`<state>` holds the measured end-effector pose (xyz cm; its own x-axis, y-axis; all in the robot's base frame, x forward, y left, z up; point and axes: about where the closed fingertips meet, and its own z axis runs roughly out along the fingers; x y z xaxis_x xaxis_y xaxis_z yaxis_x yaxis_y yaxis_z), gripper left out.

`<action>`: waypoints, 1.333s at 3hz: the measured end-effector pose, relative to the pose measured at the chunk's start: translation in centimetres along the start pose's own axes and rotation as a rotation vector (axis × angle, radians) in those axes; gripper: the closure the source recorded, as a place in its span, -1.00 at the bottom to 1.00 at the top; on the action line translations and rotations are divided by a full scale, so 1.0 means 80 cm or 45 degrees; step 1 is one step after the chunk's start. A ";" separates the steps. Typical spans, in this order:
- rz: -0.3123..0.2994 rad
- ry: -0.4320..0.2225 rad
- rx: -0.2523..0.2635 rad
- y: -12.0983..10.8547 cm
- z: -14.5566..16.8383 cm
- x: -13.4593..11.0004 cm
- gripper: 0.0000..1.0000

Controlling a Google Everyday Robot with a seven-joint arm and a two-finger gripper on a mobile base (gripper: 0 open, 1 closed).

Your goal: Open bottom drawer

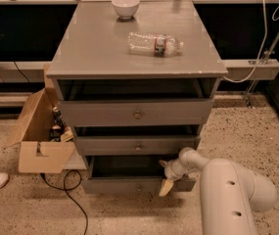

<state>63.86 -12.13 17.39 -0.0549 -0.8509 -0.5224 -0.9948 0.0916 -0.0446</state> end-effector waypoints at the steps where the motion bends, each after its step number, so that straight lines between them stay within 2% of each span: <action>1: 0.019 0.051 -0.037 0.019 0.000 0.008 -1.00; 2: 0.057 0.135 -0.092 0.060 -0.006 0.021 -0.95; 3: 0.087 0.160 -0.122 0.086 -0.011 0.030 -0.50; 4: 0.115 0.134 -0.138 0.108 -0.017 0.038 -0.05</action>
Offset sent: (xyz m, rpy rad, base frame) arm -0.0695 -0.0191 -0.0027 -0.1541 0.1291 -0.0069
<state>55.02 -14.63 16.60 -0.1474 -0.8917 -0.4279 -0.9885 0.1186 0.0934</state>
